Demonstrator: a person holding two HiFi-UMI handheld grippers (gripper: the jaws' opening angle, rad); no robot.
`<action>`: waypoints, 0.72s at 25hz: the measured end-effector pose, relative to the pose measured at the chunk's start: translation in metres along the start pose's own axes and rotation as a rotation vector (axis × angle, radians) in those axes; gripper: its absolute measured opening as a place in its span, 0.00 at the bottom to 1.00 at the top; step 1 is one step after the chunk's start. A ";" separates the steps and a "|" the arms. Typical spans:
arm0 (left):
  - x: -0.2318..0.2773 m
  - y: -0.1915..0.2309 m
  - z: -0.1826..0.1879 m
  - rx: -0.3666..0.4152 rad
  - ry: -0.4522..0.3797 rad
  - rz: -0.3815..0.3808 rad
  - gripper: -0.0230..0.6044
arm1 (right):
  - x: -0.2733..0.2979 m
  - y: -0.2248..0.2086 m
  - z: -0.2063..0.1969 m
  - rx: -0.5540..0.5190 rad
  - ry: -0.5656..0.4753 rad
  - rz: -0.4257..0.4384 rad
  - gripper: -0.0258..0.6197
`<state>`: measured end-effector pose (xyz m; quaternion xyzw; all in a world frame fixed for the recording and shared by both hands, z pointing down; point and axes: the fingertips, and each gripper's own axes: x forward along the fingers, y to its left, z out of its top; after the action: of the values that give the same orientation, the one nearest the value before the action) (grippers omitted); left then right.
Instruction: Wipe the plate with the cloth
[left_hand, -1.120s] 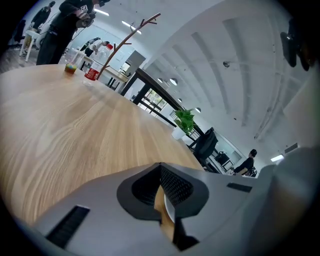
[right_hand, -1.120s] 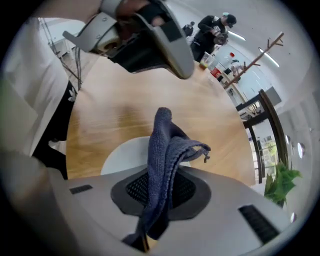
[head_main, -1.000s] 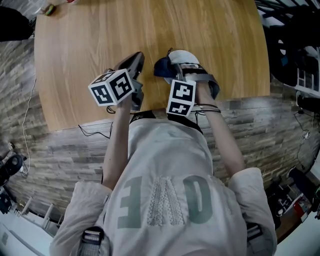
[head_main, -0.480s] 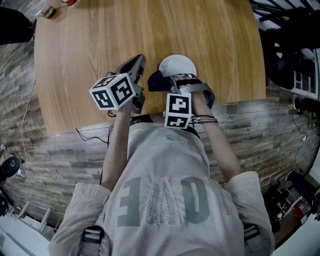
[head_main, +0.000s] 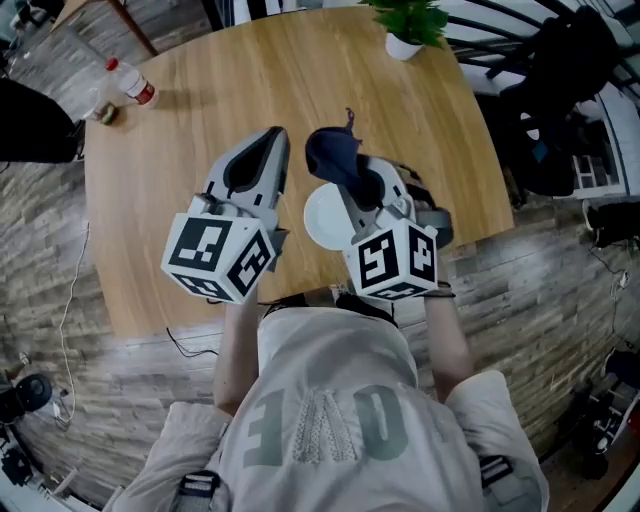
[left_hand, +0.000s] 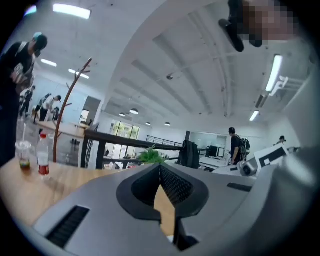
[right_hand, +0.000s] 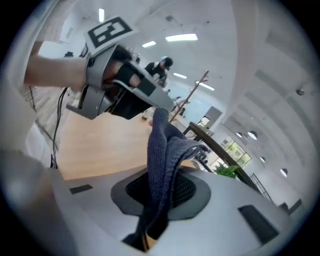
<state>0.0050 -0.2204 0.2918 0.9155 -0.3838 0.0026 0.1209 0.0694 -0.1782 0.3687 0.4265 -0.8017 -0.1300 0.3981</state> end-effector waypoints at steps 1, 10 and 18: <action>0.001 -0.007 0.012 0.056 -0.022 0.001 0.05 | -0.012 -0.015 0.004 0.059 -0.041 -0.047 0.13; 0.004 -0.071 0.042 0.205 -0.088 -0.090 0.05 | -0.099 -0.058 0.004 0.418 -0.310 -0.297 0.13; -0.003 -0.098 0.061 0.285 -0.164 -0.099 0.05 | -0.124 -0.058 0.001 0.524 -0.380 -0.348 0.13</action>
<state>0.0667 -0.1656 0.2107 0.9383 -0.3424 -0.0238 -0.0417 0.1417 -0.1164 0.2706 0.6123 -0.7828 -0.0631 0.0911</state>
